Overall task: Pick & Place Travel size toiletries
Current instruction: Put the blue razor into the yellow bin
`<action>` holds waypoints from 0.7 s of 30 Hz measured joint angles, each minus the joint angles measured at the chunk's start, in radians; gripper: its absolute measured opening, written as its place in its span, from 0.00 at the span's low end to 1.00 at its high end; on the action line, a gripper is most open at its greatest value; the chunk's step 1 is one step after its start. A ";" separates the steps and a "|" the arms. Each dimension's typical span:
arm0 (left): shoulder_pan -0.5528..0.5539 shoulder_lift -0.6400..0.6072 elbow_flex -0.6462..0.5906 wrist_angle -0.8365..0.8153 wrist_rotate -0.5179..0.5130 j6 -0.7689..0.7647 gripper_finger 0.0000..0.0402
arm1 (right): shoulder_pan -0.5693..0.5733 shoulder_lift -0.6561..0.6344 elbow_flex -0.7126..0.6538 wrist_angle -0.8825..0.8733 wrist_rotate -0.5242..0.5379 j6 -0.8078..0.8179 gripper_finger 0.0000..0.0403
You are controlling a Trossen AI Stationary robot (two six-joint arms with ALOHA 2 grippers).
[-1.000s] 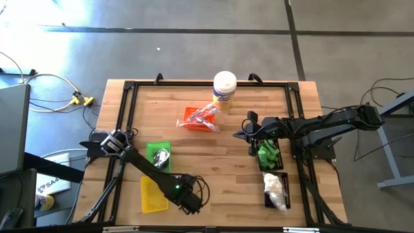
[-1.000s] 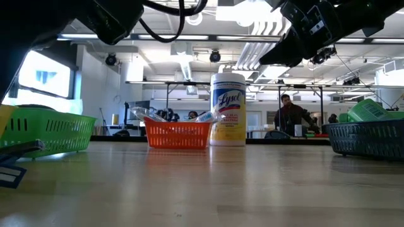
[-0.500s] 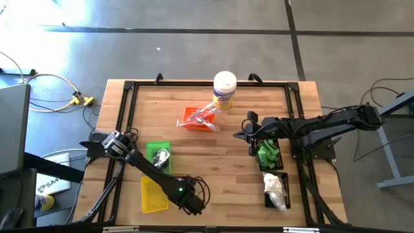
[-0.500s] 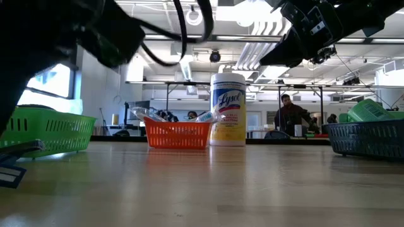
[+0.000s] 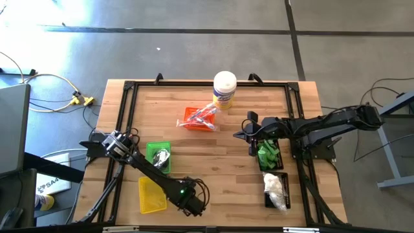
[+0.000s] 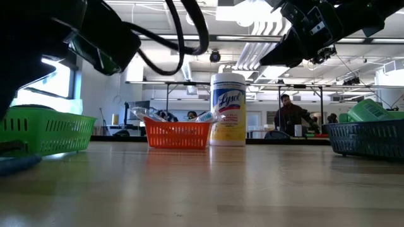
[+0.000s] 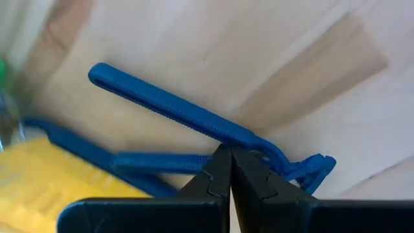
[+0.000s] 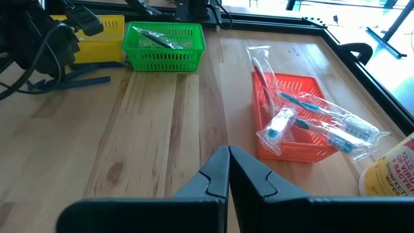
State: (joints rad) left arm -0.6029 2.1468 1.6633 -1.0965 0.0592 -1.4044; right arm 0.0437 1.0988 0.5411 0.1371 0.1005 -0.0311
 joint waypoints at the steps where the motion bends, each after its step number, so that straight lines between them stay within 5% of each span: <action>1: 0.000 0.000 0.000 0.005 -0.023 0.009 0.00 | 0.000 0.000 0.000 0.000 0.000 0.000 0.01; 21: 0.098 0.005 -0.005 0.132 -0.471 0.209 0.00 | 0.000 0.000 0.000 0.001 -0.006 0.008 0.01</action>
State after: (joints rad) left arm -0.5053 2.1517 1.6585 -0.9646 -0.4118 -1.1950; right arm 0.0437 1.0985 0.5411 0.1379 0.0945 -0.0234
